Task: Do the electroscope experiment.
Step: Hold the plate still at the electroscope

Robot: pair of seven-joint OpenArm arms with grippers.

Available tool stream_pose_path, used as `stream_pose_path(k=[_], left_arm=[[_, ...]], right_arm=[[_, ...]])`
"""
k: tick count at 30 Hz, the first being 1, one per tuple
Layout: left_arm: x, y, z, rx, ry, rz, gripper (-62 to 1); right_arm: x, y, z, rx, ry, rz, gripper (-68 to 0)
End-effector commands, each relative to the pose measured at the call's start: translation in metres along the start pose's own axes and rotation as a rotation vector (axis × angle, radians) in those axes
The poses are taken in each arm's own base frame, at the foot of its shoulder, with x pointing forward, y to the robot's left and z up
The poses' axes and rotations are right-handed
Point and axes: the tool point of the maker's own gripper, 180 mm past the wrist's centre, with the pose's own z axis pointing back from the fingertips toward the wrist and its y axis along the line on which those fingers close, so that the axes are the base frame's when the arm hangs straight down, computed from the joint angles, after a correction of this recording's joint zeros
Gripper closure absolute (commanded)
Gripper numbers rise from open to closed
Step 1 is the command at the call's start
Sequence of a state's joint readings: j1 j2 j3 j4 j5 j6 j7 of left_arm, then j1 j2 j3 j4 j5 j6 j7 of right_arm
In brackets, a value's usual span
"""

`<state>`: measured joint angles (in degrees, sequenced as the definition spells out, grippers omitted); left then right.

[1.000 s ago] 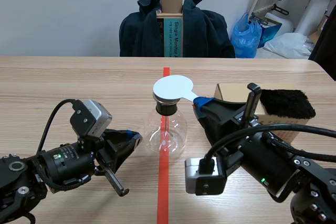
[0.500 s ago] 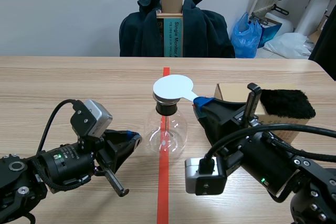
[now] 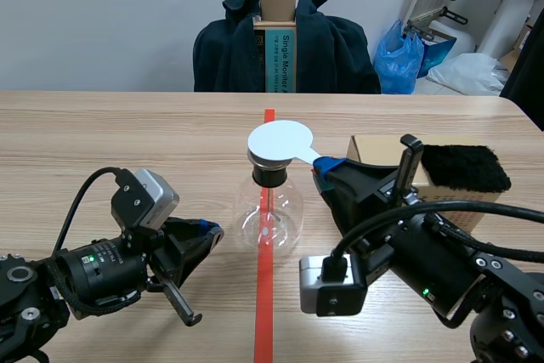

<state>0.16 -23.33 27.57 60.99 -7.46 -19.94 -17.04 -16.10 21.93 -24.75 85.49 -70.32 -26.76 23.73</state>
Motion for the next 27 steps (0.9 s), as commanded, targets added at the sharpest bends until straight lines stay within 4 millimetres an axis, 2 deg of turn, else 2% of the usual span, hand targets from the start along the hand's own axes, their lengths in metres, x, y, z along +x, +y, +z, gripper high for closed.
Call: stream_pose_path(k=[1,20,27], left_arm=[[0.015,0.003,-0.001,0.005,-0.047,-0.008,-1.6],[0.015,0.003,-0.001,0.005,-0.047,-0.008,-1.6],[0.015,0.003,-0.001,0.005,-0.050,-0.008,-1.6]], right_arm=[[-0.007,-0.009,-0.001,-0.028,0.009,0.027,-0.8],[-0.008,-0.009,-0.001,-0.028,0.010,0.027,-0.8],[-0.026,-0.010,0.000,-0.029,0.115,0.025,-0.8]])
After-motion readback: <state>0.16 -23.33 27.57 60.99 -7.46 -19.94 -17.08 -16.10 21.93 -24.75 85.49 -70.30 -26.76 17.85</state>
